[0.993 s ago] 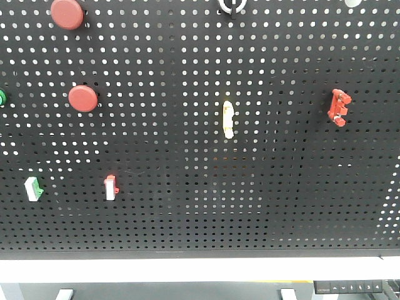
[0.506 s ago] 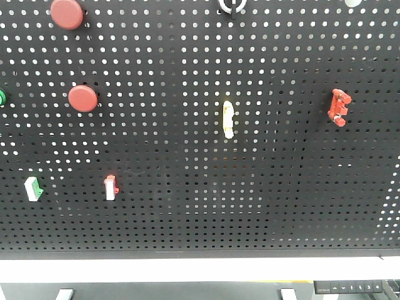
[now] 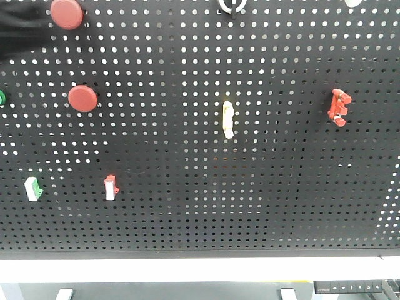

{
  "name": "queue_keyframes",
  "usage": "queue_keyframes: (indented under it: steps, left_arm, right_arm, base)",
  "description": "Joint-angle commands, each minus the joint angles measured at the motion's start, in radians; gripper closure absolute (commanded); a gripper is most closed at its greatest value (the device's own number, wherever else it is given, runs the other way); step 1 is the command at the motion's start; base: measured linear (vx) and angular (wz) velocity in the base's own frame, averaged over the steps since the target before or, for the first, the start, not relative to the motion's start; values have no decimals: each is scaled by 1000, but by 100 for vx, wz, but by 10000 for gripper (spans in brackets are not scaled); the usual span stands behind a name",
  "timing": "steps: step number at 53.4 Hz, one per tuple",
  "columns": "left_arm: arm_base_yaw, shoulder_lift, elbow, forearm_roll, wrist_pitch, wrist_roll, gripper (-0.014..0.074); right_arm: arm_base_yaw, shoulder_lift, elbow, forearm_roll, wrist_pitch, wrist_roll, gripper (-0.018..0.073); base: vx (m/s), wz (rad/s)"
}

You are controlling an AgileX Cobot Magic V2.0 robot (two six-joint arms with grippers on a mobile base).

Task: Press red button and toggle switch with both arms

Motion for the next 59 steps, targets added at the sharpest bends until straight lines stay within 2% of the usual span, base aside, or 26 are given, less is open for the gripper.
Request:
queue_keyframes:
  steps: [1,17,36,48,59]
  left_arm:
    - [-10,10,-81,-1,-60,-5,594]
    - [-10,93,-168,-1,-44,-5,594]
    - [-10,92,-168,-2,-34,-7,594]
    - [-44,16,-168,-5,110,-5,594]
    - [-87,-64,-142,0,167,-5,594]
  right_arm:
    - [0,5,-32,-4,-90,-1,564]
    - [0,5,-32,-4,-90,-1,564]
    - [0,5,-32,-4,-90,-1,564]
    - [0,5,-32,-4,-97,-1,564]
    - [0,5,-32,-4,-105,-1,564]
  base:
    - [0,0]
    - [0,0]
    - [0,0]
    - [0,0]
    - [0,0]
